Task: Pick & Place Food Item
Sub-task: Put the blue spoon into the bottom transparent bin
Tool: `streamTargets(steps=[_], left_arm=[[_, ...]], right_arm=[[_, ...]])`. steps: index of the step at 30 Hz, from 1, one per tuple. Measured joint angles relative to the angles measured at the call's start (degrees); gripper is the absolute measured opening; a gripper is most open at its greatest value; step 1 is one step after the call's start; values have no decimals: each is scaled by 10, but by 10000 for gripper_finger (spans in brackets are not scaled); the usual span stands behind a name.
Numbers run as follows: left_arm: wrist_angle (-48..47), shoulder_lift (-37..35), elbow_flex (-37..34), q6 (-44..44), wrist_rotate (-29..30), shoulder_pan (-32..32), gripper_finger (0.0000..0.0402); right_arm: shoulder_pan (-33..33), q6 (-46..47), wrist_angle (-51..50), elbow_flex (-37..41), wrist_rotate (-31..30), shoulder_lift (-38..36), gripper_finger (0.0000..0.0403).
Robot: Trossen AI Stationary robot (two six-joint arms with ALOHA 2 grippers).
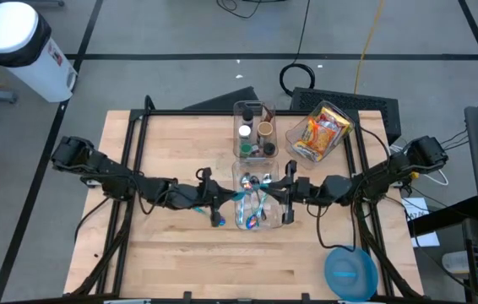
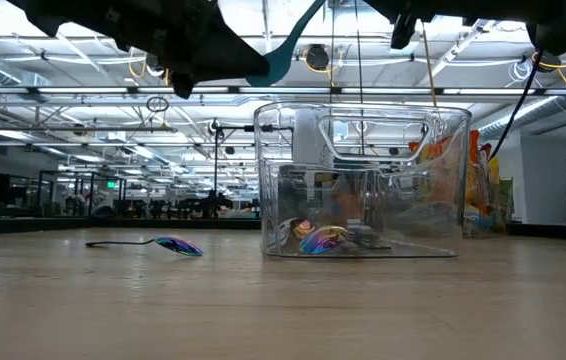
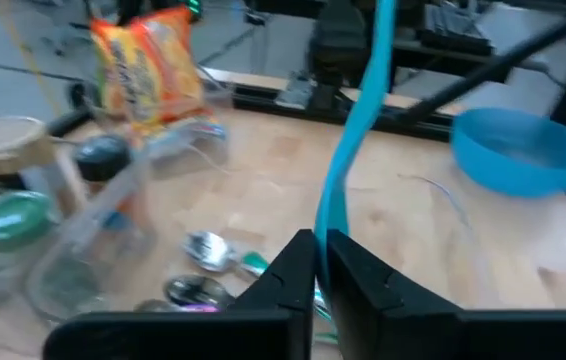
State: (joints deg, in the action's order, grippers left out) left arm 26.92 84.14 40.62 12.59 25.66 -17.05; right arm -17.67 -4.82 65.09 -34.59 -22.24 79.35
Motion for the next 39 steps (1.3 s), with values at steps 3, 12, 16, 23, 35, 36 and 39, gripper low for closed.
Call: streamTargets(steps=[3,12,16,23,35,36,39], left_arm=[[-15,-1,0,12,-27,0,42],[-31,-12,0,-2,-31,-11,194],[-28,-24,1,-5,-34,-14,246],[-33,-26,0,-5,-34,-16,288],[-42,-25,0,-4,-33,-16,280],[-45,-25,0,-4,-33,-16,281],[-51,-25,0,-3,-33,-16,282]], right_arm=[[-1,-5,-7,0,2,0,5],[-2,-2,-126,0,17,-62,3],[0,52,-307,0,16,-134,3],[12,152,-509,0,88,-190,4],[40,182,-537,0,151,-161,5],[43,187,-538,0,151,-160,5],[52,201,-538,0,151,-155,5]])
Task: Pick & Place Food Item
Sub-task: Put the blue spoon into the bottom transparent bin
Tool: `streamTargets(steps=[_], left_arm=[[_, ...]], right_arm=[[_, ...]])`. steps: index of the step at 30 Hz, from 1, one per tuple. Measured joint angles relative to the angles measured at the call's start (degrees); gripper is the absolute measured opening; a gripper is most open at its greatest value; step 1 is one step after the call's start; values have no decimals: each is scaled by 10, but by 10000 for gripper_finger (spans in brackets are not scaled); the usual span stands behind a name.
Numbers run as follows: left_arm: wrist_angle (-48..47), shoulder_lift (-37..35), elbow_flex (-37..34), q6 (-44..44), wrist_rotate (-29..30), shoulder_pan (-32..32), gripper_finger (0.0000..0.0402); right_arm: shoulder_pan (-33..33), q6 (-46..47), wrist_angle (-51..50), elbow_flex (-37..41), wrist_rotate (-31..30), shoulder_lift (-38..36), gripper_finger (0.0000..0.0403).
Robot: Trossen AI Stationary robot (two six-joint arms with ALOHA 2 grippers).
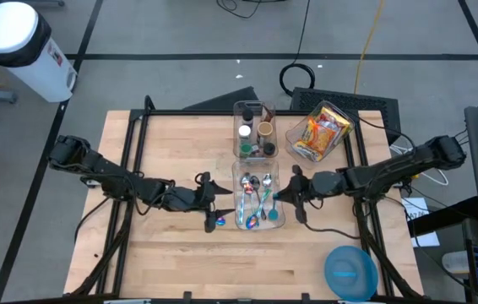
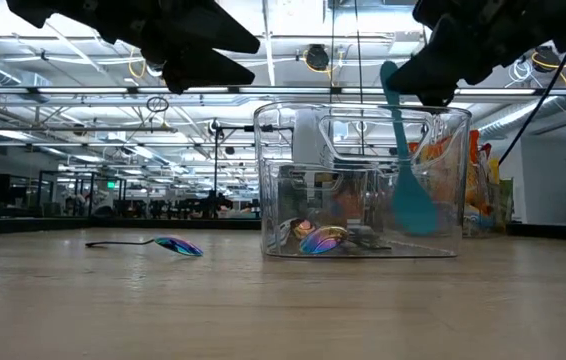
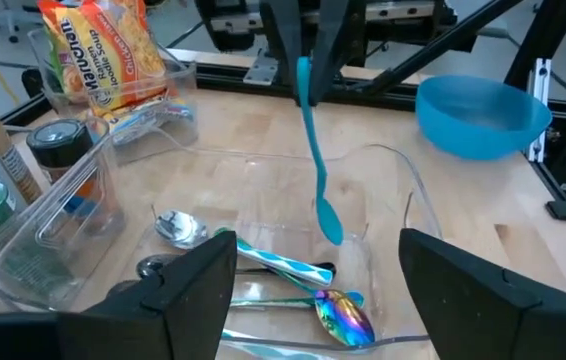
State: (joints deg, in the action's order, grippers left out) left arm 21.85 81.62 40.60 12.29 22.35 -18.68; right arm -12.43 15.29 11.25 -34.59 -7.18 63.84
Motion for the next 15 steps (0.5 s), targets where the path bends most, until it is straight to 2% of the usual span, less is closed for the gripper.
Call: streamTargets(steps=[7,15], left_arm=[[1,0,0,0,0,0,280],[-2,0,0,0,1,0,283]], right_arm=[[20,41,-9,0,55,18,5],[31,42,-8,0,59,26,25]])
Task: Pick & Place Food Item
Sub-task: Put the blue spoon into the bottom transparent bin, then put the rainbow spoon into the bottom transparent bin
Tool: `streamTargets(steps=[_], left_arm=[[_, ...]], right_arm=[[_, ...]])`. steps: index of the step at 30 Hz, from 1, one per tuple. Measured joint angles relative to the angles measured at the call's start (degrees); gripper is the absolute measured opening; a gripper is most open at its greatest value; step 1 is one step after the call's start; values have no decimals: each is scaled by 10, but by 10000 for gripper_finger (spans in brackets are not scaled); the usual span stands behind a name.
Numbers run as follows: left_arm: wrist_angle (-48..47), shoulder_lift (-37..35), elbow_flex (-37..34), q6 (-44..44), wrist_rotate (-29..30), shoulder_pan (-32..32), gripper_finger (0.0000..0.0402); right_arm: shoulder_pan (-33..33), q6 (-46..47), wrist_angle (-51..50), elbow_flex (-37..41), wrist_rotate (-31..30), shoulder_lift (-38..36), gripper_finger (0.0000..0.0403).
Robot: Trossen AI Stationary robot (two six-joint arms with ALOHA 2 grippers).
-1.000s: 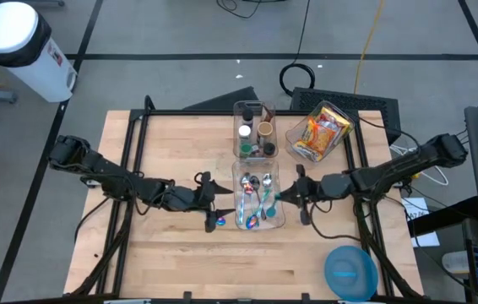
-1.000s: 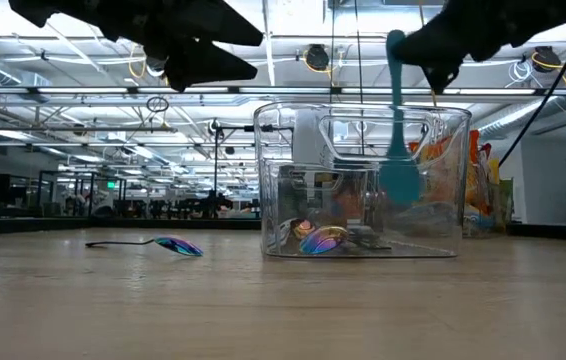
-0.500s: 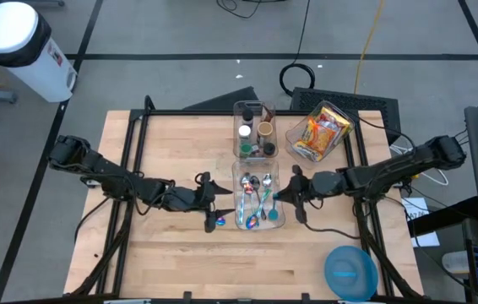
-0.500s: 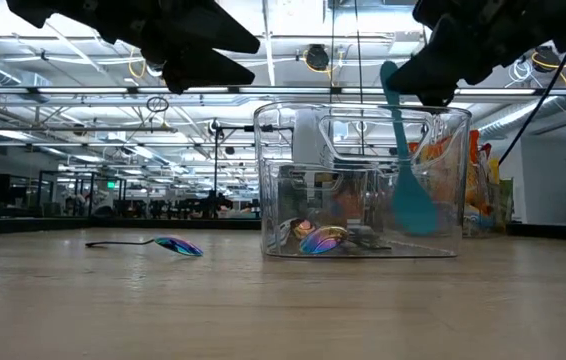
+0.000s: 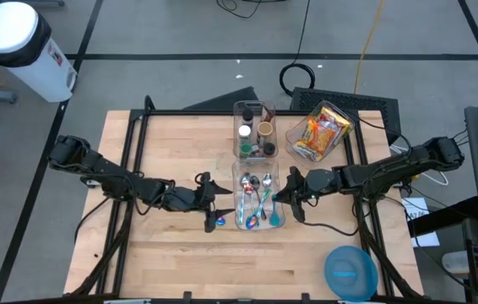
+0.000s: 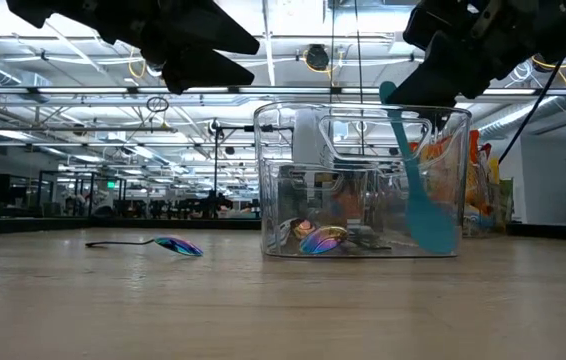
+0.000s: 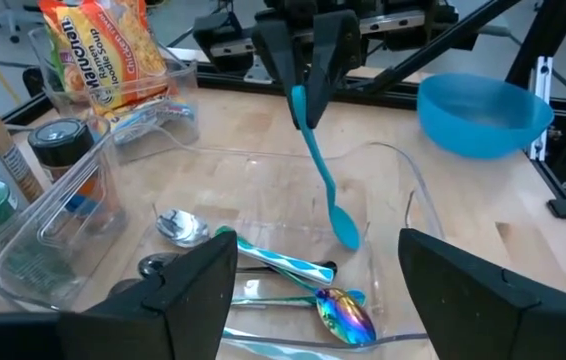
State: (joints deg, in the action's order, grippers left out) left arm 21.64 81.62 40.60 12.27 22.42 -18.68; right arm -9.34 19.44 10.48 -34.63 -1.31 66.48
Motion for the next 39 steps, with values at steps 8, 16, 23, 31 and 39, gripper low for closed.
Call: streamTargets(steps=[8,16,23,31,39], left_arm=[[-6,0,0,0,0,0,283],[-6,0,0,1,0,0,283],[-6,0,0,2,0,0,282],[-10,0,0,2,0,0,283],[-120,0,0,31,-88,0,283]], right_arm=[[0,-7,4,0,-3,0,87],[0,-16,12,0,-47,0,161],[0,-41,32,0,-49,0,197],[0,-56,48,0,-49,0,205],[0,-57,51,0,-48,0,206]])
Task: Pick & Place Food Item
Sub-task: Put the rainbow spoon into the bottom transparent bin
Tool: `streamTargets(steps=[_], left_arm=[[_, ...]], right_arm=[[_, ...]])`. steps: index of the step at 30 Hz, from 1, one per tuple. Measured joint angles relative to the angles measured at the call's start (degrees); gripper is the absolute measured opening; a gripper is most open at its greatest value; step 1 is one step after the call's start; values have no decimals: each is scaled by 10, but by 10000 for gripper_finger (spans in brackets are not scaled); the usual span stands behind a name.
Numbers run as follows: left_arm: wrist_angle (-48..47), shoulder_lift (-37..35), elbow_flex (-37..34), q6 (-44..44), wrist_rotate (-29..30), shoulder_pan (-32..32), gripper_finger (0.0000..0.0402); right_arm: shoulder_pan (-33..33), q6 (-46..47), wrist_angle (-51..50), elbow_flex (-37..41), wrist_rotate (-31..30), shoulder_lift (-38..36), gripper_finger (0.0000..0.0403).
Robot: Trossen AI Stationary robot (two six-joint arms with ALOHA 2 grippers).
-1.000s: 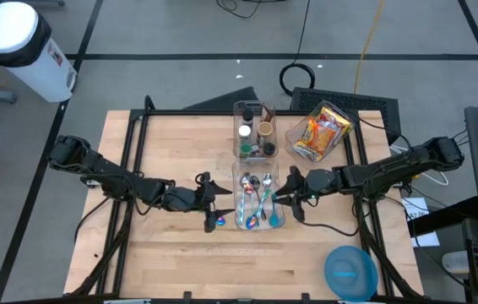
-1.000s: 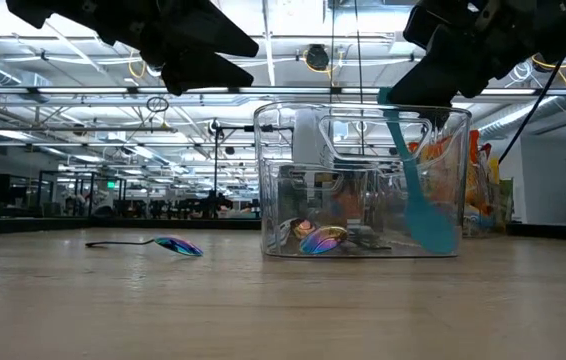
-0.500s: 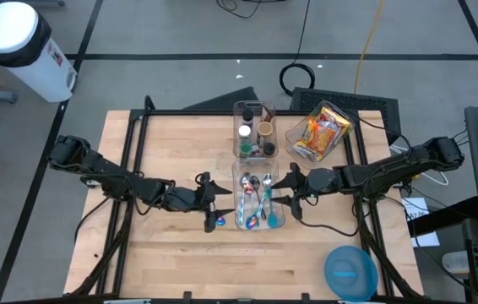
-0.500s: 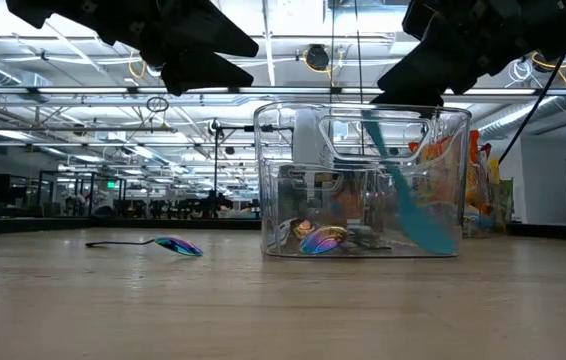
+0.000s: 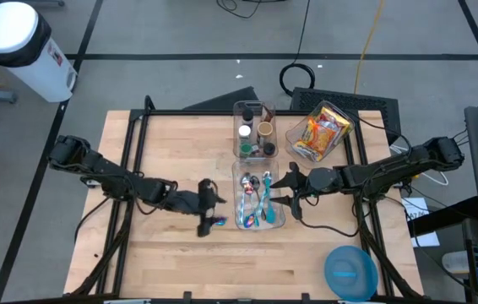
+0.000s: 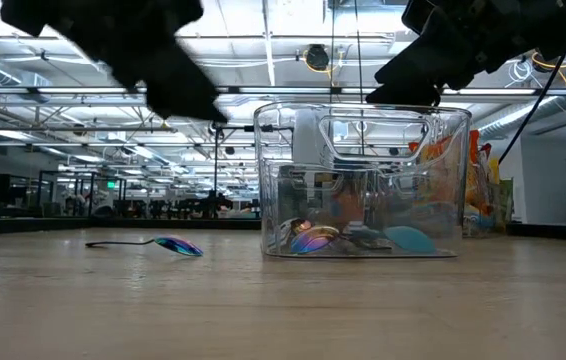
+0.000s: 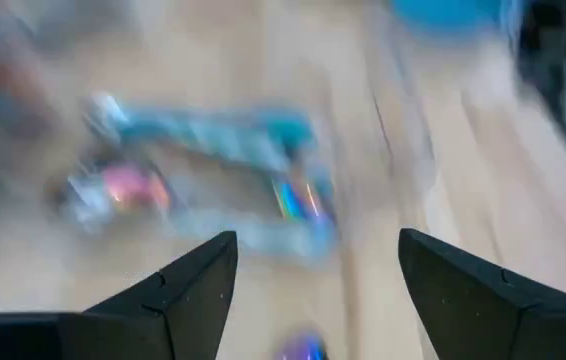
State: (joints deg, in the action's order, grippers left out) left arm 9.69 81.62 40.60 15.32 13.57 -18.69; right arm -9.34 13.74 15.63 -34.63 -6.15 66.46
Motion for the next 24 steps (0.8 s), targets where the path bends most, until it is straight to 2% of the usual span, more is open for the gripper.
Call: streamTargets(steps=[3,5,7,12,18,24], left_arm=[[-119,1,0,-10,-54,-6,283],[-182,9,0,-3,-55,-13,283],[-207,17,-5,24,-41,-23,283],[-170,46,-11,7,0,-29,283],[-128,99,-11,-76,-5,-29,282],[-112,147,-9,-88,-12,-19,281]], right_arm=[[0,1,0,0,1,0,204],[0,1,0,0,2,0,201],[0,1,0,0,2,0,199],[0,1,3,0,2,0,200],[0,1,4,0,2,0,196],[0,1,4,0,2,0,194]])
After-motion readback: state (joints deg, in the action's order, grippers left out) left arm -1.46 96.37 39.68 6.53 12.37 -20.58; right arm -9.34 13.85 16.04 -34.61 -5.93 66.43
